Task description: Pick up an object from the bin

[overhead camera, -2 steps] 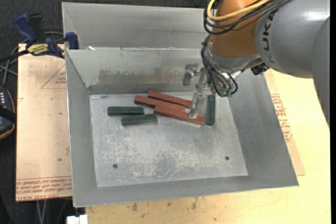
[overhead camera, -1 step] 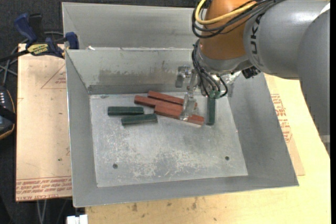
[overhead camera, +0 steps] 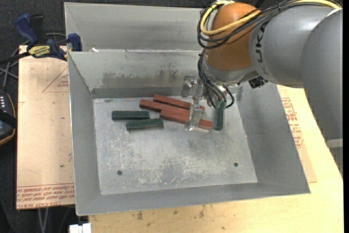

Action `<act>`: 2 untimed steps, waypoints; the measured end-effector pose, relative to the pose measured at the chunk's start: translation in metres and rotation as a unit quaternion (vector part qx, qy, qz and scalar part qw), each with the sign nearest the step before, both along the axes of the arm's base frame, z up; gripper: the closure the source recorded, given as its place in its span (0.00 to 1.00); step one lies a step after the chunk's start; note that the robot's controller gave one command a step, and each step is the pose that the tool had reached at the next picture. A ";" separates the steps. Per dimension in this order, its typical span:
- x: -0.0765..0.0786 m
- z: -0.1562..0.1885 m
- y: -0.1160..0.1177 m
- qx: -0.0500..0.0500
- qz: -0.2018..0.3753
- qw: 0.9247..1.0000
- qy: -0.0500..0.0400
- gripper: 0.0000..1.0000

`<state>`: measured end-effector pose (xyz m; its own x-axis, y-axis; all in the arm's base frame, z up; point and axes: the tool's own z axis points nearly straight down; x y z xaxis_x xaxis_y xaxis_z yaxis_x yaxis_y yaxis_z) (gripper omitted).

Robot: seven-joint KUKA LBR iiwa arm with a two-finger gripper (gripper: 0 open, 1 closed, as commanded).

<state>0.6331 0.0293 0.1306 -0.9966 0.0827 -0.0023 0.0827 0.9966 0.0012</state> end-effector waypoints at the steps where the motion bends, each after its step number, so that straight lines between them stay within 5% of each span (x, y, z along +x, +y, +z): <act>1: 0.001 -0.056 0.013 0.001 -0.052 0.999 -0.001 0.00; 2: 0.009 -0.073 0.015 0.002 -0.051 0.999 -0.008 1.00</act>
Offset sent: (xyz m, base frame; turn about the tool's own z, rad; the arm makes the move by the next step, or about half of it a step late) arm 0.0002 0.0081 -0.0606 0.0903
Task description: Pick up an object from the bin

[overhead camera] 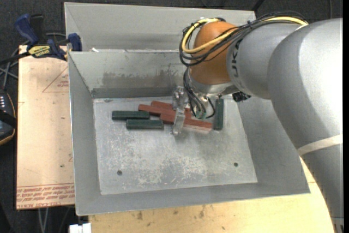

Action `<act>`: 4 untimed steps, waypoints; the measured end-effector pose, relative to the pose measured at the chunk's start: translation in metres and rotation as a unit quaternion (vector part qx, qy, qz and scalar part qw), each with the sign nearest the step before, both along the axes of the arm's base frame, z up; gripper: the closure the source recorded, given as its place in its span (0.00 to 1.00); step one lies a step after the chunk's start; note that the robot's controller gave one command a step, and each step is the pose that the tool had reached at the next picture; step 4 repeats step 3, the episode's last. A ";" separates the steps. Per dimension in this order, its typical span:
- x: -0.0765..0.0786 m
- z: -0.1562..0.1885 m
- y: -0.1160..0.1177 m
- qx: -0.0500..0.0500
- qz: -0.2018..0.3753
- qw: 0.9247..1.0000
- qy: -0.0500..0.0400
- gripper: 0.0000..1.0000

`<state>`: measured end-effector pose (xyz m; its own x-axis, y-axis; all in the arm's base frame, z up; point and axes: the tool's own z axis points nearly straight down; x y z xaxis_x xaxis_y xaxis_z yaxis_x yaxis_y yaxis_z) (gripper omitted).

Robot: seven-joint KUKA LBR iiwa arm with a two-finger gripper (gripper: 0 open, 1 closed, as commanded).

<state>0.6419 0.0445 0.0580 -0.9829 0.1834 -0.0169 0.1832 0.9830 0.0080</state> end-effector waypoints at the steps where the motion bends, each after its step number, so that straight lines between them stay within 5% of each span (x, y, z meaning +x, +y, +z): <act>1: 0.000 0.001 0.000 0.000 0.000 1.000 0.000 1.00; 4: -0.002 0.023 0.000 -0.001 0.001 1.000 0.003 1.00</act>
Offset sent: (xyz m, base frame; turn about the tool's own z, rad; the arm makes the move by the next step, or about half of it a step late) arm 0.0001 0.0000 0.0988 -0.0001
